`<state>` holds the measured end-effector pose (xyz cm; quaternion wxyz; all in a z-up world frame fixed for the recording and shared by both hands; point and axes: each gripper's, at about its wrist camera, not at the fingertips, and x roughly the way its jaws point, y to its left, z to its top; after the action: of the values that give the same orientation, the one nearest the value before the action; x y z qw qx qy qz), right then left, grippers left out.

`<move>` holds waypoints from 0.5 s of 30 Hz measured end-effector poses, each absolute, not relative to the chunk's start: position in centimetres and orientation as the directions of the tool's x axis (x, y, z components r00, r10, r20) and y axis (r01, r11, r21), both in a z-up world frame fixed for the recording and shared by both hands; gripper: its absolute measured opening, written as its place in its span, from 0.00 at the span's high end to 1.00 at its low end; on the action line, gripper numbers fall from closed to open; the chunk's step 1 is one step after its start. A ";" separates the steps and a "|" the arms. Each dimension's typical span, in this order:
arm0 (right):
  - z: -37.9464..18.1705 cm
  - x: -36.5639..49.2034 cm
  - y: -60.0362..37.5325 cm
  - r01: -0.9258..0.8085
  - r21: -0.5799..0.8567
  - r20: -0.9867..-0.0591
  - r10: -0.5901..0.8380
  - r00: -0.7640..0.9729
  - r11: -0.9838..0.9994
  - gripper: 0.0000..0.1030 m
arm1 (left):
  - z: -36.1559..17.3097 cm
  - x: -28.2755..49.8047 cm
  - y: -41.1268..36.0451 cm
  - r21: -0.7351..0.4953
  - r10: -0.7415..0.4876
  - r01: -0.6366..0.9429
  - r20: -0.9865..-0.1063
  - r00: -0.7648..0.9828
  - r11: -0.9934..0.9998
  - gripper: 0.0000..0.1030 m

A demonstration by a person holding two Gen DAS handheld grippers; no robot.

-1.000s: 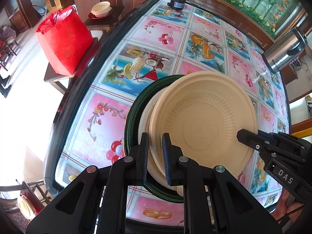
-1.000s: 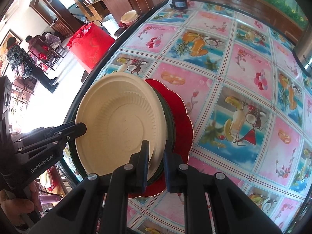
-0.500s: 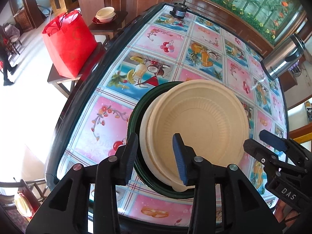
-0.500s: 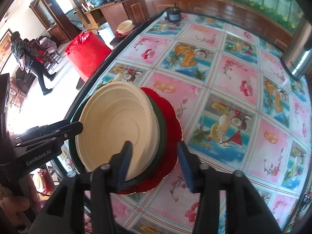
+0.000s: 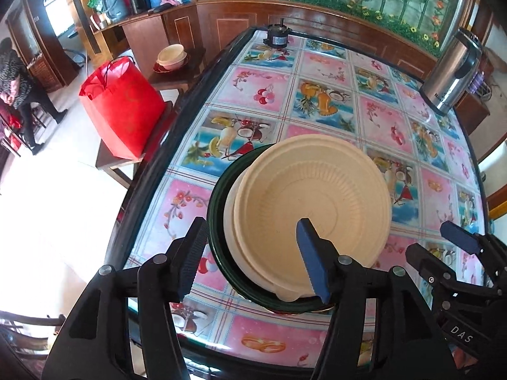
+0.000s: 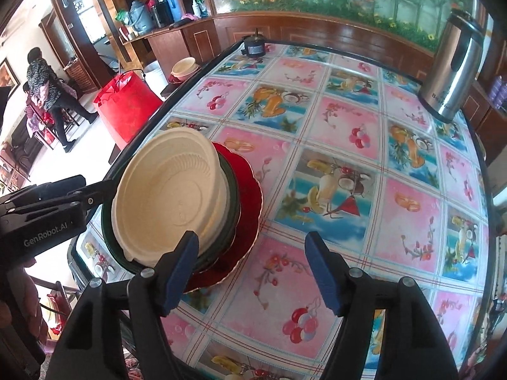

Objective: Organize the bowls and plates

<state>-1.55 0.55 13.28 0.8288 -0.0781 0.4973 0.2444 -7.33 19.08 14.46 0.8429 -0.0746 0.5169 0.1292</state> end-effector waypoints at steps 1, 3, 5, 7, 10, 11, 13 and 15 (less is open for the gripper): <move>13.1 -1.6 0.5 -0.483 0.112 -0.865 0.325 0.383 0.869 0.32 | 14.5 -7.4 18.8 0.017 0.146 -0.289 -0.890 0.432 0.957 0.43; 13.0 -1.7 0.3 -0.482 0.117 -0.867 0.326 0.377 0.868 0.32 | 14.5 -7.6 18.5 0.023 0.146 -0.279 -0.890 0.432 0.960 0.43; 13.0 -1.8 0.1 -0.480 0.120 -0.866 0.329 0.378 0.869 0.32 | 14.4 -7.7 18.4 0.017 0.139 -0.277 -0.894 0.426 0.961 0.43; 13.0 -1.8 0.0 -0.479 0.121 -0.865 0.329 0.379 0.869 0.32 | 14.3 -7.7 18.3 0.033 0.156 -0.281 -0.891 0.426 0.959 0.43; 13.1 -1.8 -0.1 -0.479 0.122 -0.865 0.330 0.378 0.869 0.32 | 14.4 -7.7 18.1 0.058 0.171 -0.265 -0.888 0.427 0.962 0.43; 13.1 -1.8 -0.1 -0.480 0.121 -0.865 0.330 0.378 0.869 0.32 | 14.5 -7.8 18.0 0.062 0.172 -0.258 -0.887 0.429 0.964 0.43; 13.1 -1.8 -0.1 -0.480 0.123 -0.863 0.333 0.380 0.868 0.32 | 14.5 -7.7 17.7 0.074 0.177 -0.246 -0.886 0.428 0.966 0.43; 13.2 -1.7 -0.1 -0.482 0.124 -0.862 0.334 0.380 0.868 0.32 | 14.6 -7.8 17.5 0.068 0.166 -0.234 -0.885 0.434 0.970 0.43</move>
<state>-1.72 -0.06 13.20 0.8275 -0.0738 0.4990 0.2466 -7.77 17.54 14.61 0.8463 -0.0324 0.5185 0.1182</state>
